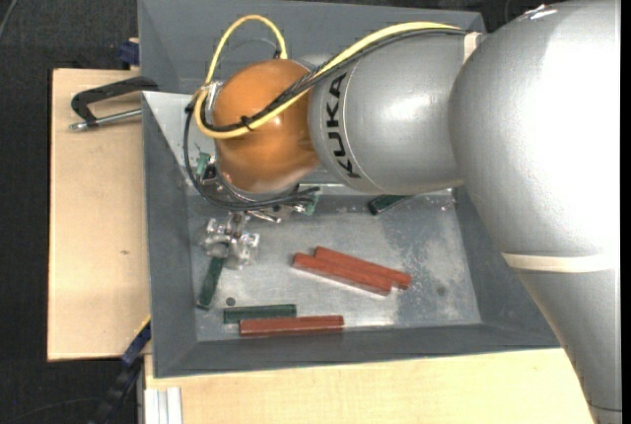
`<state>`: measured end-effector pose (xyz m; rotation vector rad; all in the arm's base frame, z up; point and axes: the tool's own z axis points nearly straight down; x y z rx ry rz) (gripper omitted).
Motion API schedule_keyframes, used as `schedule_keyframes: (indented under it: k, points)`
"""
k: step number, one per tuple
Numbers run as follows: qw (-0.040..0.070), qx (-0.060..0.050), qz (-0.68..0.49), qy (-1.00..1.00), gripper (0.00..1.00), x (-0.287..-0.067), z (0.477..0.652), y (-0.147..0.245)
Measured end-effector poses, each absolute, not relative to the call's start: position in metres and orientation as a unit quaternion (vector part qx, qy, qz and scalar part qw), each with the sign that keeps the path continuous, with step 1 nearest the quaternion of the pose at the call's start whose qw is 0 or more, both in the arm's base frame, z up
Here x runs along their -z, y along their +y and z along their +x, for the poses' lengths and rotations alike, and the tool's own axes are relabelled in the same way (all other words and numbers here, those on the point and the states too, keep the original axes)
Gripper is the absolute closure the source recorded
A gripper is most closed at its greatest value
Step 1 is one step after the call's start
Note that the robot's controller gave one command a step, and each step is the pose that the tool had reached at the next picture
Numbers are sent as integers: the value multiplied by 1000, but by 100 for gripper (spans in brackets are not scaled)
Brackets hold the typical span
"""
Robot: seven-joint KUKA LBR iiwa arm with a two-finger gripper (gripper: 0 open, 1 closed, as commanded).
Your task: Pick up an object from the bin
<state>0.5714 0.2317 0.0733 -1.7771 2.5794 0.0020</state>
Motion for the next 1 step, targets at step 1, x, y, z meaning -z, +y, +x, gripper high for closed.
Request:
schedule_keyframes:
  k: [1]
  points:
    - [8,2,-642,766,100,-198,585,218]
